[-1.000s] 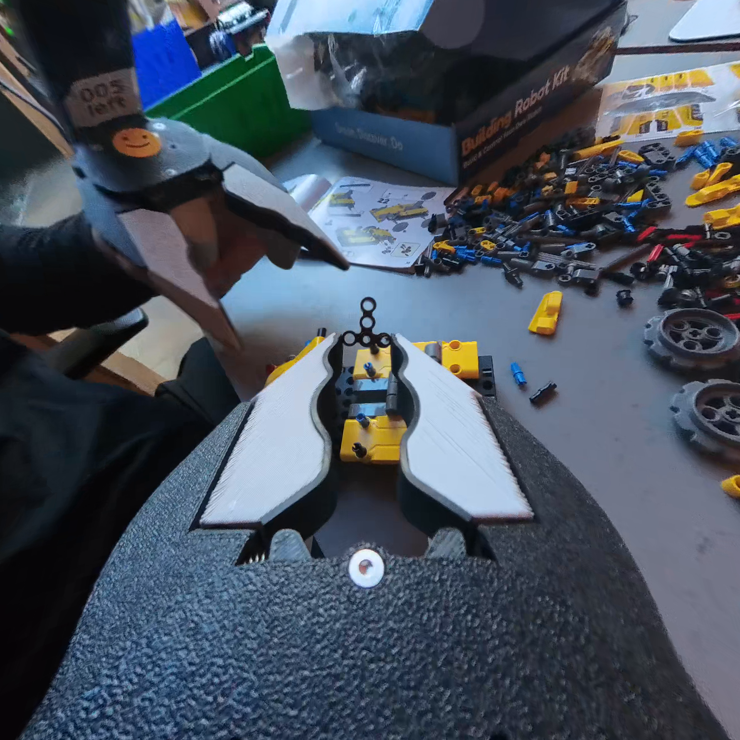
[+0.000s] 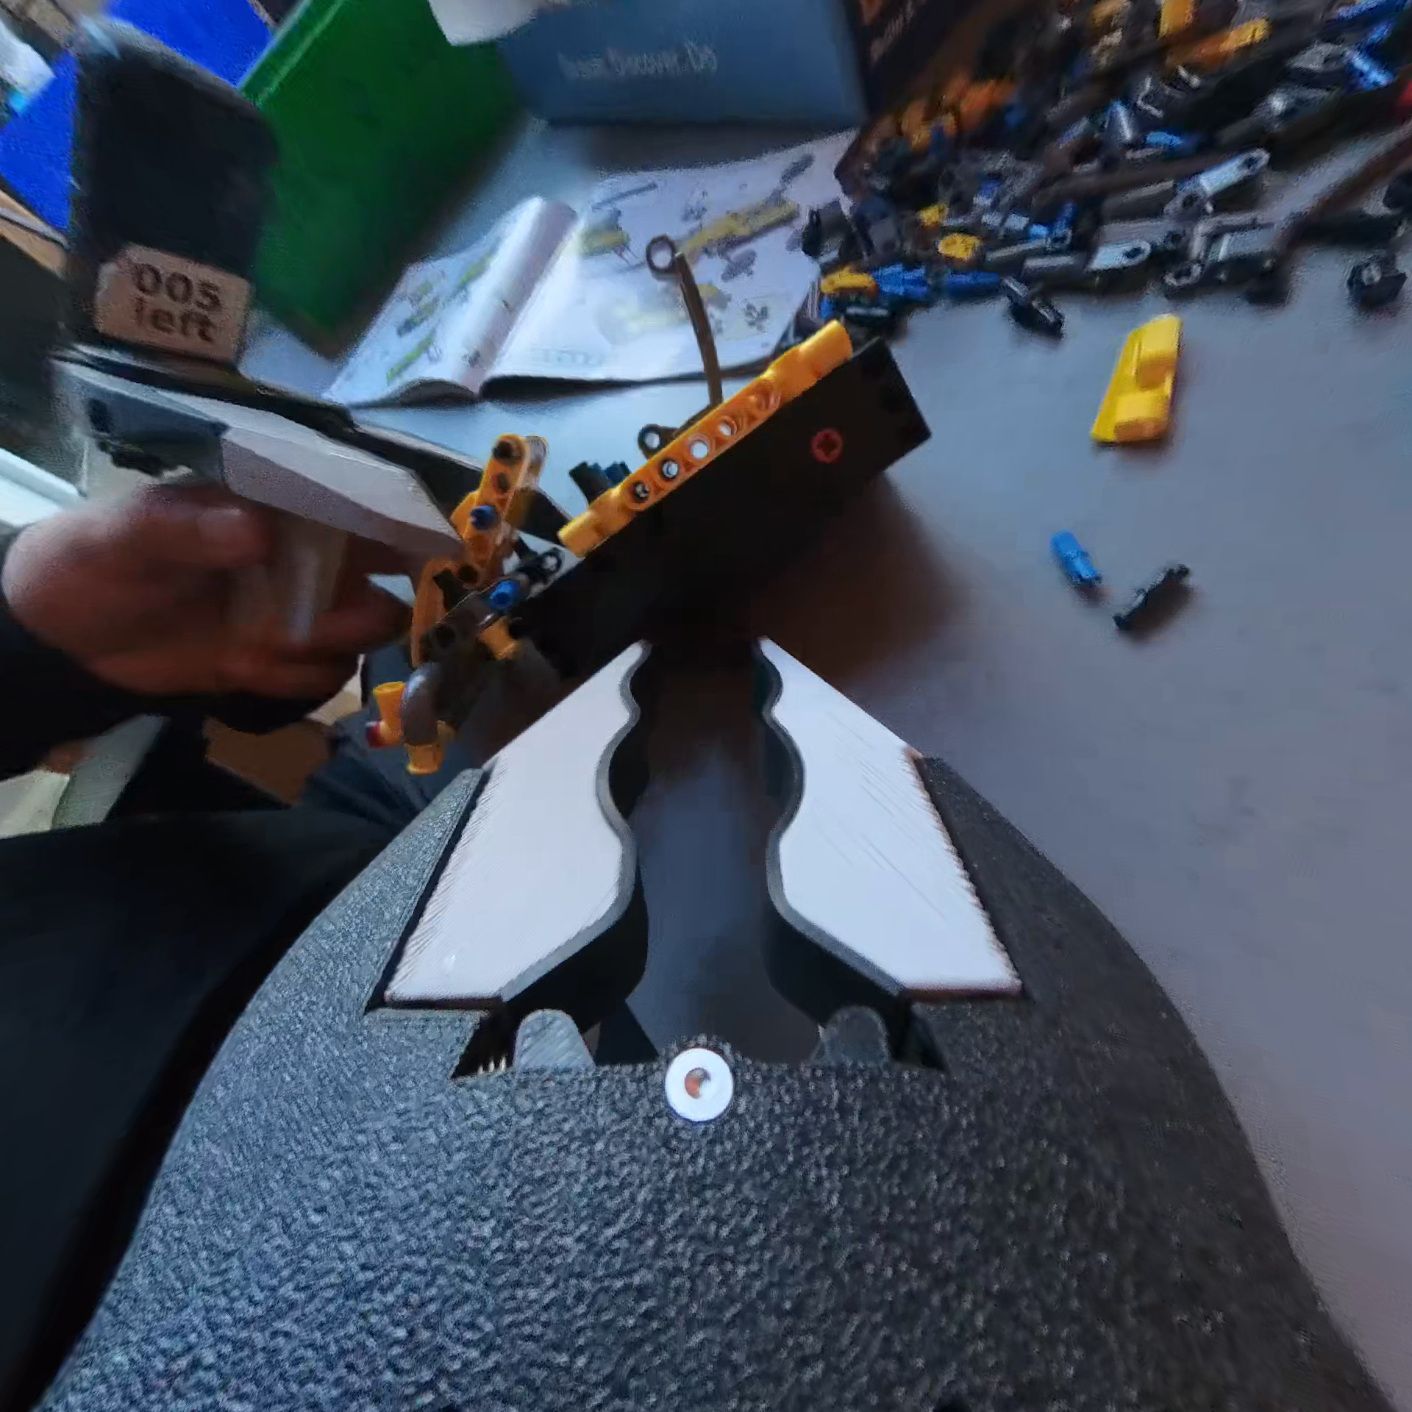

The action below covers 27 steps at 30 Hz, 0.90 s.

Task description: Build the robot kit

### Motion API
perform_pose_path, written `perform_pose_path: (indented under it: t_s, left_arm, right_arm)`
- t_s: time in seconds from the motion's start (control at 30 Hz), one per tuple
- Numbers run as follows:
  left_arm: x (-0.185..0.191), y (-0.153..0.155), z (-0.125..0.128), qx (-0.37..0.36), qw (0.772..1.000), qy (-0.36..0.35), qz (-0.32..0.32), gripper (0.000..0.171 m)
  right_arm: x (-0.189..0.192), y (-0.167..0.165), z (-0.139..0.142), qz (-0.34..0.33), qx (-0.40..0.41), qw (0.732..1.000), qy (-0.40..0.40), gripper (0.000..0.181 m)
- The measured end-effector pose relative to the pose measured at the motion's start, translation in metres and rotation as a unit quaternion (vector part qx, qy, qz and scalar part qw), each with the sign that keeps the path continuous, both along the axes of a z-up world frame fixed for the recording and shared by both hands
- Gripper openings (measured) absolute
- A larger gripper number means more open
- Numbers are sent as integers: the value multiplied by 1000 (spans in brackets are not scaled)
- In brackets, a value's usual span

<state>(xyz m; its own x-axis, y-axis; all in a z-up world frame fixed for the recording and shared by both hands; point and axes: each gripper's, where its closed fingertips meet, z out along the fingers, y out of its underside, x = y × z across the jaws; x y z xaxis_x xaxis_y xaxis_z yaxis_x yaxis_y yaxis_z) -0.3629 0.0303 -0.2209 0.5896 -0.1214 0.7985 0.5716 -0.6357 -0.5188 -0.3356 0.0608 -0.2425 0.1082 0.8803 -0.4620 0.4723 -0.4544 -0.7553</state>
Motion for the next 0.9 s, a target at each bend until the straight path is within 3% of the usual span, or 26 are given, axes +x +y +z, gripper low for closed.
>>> perform_pose_path:
  t_s: [0.1,0.17,0.27,0.33,0.37,0.5,0.63,0.73,0.9]
  left_arm:
    - [-9,-2,1,-8,998,-64,4,45]
    - [-13,-5,2,-13,998,-62,-17,46]
    - [-29,-9,0,4,997,66,-29,62]
    - [-46,-11,2,24,984,175,-23,76]
    - [-54,-13,8,38,976,213,-20,75]
    - [-79,-21,34,102,947,303,-26,73]
    - [-84,-35,20,113,901,392,-149,74]
    - [-70,-45,18,154,893,367,-209,65]
    - [-71,-40,1,205,781,504,-307,72]
  right_arm:
    - [-11,-2,5,-3,4,1000,12,23]
    - [-18,-2,8,-4,-13,1000,26,23]
    - [-29,-3,17,-1,-53,997,55,23]
    - [-36,-5,20,6,-62,996,59,23]
    - [-39,-7,19,11,-64,996,53,23]
    - [-54,-21,19,36,-64,996,45,23]
    - [-63,-22,20,40,-45,997,38,23]
    - [-64,-19,17,40,-41,998,28,23]
    - [-65,-21,19,57,-21,998,29,23]
